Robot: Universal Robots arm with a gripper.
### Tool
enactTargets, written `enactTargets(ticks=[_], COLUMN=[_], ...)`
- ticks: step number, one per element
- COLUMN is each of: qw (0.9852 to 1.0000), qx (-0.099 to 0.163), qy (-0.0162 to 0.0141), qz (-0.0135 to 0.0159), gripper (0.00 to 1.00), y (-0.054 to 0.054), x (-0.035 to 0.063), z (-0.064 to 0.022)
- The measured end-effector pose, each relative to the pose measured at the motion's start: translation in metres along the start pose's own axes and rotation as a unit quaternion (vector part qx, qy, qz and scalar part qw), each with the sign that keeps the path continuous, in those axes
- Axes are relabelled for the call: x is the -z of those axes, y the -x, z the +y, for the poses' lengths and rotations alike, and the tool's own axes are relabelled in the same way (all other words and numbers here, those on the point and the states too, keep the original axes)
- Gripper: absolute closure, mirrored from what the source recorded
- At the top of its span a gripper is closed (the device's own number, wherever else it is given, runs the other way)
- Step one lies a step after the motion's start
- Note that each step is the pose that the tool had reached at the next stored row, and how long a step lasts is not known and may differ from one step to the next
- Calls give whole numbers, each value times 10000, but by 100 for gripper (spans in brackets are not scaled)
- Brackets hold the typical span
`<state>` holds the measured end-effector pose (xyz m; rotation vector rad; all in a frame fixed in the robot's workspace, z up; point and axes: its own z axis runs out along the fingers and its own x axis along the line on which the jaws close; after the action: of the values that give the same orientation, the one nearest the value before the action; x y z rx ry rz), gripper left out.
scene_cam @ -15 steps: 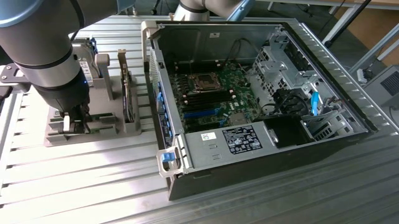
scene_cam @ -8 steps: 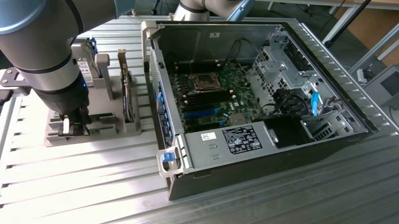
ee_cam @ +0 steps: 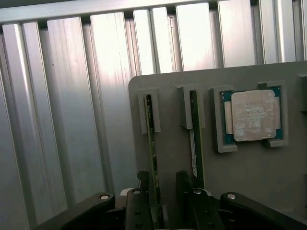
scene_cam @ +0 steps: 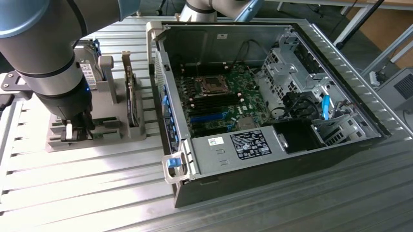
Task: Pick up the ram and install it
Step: 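Pick up the ram and move it above insertion slot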
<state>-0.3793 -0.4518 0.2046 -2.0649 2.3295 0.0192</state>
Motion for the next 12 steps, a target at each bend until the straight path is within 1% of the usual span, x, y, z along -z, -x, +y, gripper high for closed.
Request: enactTargets(ticks=[1, 2, 3, 12], qw=[10000, 10000, 10000, 10000], qx=[0, 0, 0, 0], qy=[0, 0, 0, -1], qz=[1, -1, 0, -1], gripper=[73, 85, 87, 87], y=[0, 0, 0, 0], x=[0, 0, 0, 1], z=[0, 0, 0, 0])
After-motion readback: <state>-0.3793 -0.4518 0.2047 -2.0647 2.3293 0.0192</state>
